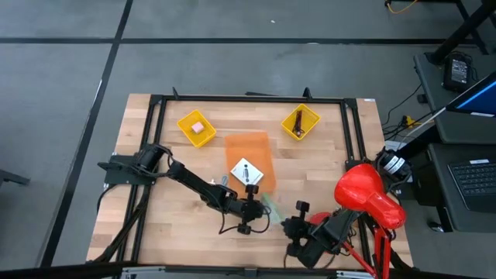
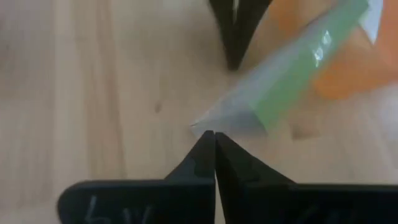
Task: Pick and place items into bin
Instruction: Put the card reader box into the orange bin
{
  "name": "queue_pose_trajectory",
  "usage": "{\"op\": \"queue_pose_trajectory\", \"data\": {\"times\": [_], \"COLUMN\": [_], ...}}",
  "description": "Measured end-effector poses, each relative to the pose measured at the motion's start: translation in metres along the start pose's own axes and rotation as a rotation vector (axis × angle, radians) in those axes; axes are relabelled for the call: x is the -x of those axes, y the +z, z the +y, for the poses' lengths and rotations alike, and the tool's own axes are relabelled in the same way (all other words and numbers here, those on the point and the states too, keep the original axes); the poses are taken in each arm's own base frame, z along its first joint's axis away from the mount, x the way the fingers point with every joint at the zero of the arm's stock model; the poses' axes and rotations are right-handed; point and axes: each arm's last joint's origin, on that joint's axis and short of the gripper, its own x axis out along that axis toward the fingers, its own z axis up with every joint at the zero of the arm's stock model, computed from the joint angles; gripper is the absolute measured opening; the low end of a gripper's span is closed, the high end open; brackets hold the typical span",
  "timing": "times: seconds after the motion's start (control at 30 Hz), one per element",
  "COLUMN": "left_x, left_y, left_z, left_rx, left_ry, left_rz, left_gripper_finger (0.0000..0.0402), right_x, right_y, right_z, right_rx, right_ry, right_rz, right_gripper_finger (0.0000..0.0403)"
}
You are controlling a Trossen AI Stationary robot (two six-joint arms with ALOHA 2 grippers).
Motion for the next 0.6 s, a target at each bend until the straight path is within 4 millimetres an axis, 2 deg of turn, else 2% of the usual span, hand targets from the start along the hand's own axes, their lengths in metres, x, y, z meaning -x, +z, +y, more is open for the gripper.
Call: {"op": "queue_pose_trajectory", "data": {"times": [0.17,0.6], "left_x": [-0.0018,-0.003], "left_y": [-0.0013,-0.0016], "left_z": [-0.0012,-0.0017], "left_rx": [0.001,0.0], "left_ry": [0.004,0.003], "left_rz": [0.0,-0.002], "left_gripper_finger": [0.0002,0.0002], "right_x": [0.0061,0.0069], "right_y": [0.0105,0.0093], "right_z": [0.0052,0.0022], "right_rx": [0.032,0.042], "right_ry": [0.025,-0.017], "right_rz": [-0.011,-0.009], "right_gripper_finger": [0.0,0.0]}}
